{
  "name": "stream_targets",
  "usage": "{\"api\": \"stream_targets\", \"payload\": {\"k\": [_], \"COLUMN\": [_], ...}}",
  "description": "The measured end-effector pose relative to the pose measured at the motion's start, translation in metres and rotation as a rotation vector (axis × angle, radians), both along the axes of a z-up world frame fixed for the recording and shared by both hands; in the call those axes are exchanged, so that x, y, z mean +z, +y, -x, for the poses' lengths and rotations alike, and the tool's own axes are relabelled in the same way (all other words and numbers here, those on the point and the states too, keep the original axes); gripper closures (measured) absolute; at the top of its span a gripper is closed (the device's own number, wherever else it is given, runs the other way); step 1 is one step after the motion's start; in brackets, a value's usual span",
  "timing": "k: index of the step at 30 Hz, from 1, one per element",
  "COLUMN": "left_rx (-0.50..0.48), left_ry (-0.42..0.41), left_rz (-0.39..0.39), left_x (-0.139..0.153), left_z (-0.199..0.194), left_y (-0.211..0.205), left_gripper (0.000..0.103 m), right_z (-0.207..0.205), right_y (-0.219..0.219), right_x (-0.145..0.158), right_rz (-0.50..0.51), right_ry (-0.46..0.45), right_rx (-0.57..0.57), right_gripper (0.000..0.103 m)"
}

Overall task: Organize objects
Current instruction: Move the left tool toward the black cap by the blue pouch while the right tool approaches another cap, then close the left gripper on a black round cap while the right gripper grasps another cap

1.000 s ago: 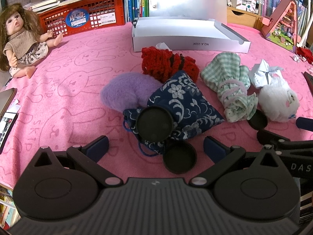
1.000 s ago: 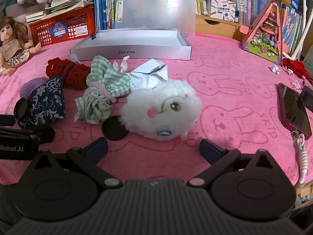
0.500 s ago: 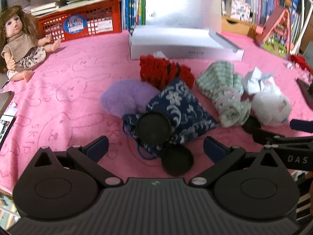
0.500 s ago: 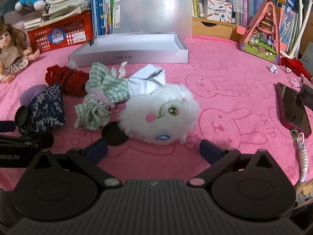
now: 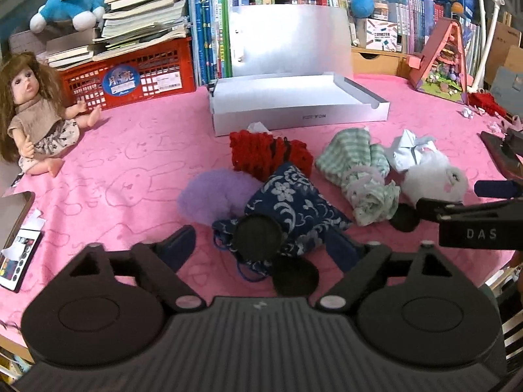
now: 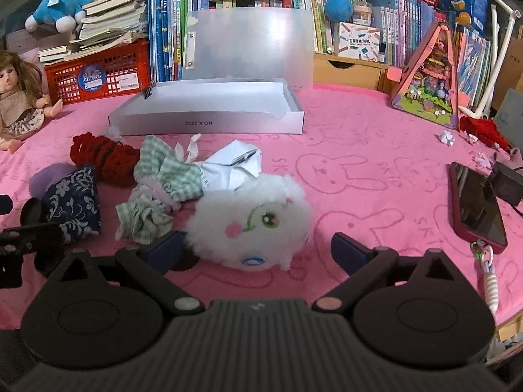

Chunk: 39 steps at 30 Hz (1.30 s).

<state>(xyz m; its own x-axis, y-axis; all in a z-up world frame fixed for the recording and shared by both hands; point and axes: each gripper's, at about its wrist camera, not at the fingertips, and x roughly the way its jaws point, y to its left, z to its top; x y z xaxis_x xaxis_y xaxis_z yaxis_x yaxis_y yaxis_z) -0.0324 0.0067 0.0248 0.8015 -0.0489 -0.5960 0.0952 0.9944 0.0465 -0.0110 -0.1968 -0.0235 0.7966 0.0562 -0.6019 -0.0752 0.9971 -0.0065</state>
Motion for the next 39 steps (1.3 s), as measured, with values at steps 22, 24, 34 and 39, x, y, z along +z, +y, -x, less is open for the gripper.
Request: {"api": "stream_targets", "payload": {"k": [22,24,34,39], "left_rx": [0.011,0.009,0.021,0.021], "left_ry": [-0.001,-0.002,-0.004,-0.017], "left_rz": [0.004,0.001,0.017,0.019], "left_x": [0.001,-0.001,-0.006,-0.006], "left_z": [0.01,0.01,0.001,0.0], "left_y": [0.008,0.008,0.008,0.009], "left_gripper": [0.06,0.06,0.061,0.065], "right_z": [0.034,0.034,0.013,0.006], "right_y": [0.027,0.031,0.037,0.039], "right_x": [0.008,0.005,-0.005,-0.007], "right_rz": [0.018,0.023,0.014,0.017], "right_ry": [0.008,0.017,0.034,0.021], "right_rx": [0.184,0.2,0.186,0.182], "right_gripper": [0.049,0.049,0.049,0.051]}}
